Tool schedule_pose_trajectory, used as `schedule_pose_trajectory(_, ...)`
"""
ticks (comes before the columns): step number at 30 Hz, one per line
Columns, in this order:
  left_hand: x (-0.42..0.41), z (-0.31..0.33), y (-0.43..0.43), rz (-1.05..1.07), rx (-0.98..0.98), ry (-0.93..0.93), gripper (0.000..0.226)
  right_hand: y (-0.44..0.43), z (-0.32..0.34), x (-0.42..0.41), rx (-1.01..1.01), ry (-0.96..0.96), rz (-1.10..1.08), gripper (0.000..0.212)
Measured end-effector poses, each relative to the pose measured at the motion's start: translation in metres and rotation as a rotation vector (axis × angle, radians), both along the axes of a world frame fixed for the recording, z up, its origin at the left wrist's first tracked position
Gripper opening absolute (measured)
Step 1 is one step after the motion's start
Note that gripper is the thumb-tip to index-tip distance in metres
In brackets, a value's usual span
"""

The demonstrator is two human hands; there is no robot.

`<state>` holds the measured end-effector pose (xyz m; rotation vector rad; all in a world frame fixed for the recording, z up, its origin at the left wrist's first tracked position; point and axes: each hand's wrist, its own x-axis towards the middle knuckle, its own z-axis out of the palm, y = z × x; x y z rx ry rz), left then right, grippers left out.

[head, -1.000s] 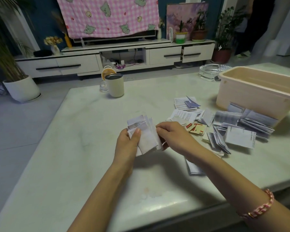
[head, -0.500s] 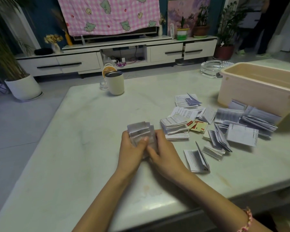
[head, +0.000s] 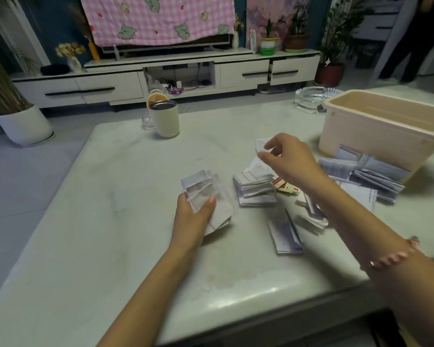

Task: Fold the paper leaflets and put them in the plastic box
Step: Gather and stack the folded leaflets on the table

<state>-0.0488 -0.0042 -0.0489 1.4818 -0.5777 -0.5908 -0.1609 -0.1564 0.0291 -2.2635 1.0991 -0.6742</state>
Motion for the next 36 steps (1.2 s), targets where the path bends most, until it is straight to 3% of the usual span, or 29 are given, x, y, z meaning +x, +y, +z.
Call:
schedule_pose_trajectory(4, -0.005, 0.002, -0.001, 0.011, 0.003, 0.038, 0.032, -0.016, -0.018, 0.017, 0.171, 0.350, 0.052, 0.034)
schedule_pose_trajectory(10, -0.005, 0.008, -0.001, 0.008, -0.031, 0.159, 0.030, -0.026, -0.036, 0.033, 0.232, 0.449, -0.028, 0.036)
schedule_pose_trajectory(14, -0.004, 0.015, 0.000, -0.015, -0.096, 0.279, 0.020, -0.023, -0.037, 0.033, 0.196, 0.332, -0.040, 0.033)
schedule_pose_trajectory(18, 0.000, 0.022, 0.000, -0.045, -0.154, 0.438, 0.024, -0.018, -0.026, 0.024, 0.367, -0.041, -0.006, 0.034)
schedule_pose_trajectory(22, 0.007, 0.023, 0.002, -0.123, -0.192, 0.469, 0.019, -0.001, -0.010, 0.016, 0.363, -0.205, 0.091, 0.005)
schedule_pose_trajectory(23, 0.007, 0.024, 0.002, -0.147, -0.198, 0.474, 0.018, 0.004, -0.008, 0.015, 0.354, -0.225, 0.123, 0.008)
schedule_pose_trajectory(27, 0.014, 0.028, 0.004, -0.146, -0.208, 0.406, 0.019, 0.023, -0.005, 0.015, 0.211, -0.073, 0.304, 0.008)
schedule_pose_trajectory(33, 0.020, 0.032, 0.010, -0.185, -0.084, 0.158, 0.022, 0.036, -0.003, 0.022, 0.272, -0.084, 0.478, 0.013)
schedule_pose_trajectory(36, 0.018, 0.029, 0.011, -0.241, -0.014, 0.093, 0.025, 0.039, -0.006, 0.024, 0.282, -0.051, 0.542, 0.028)
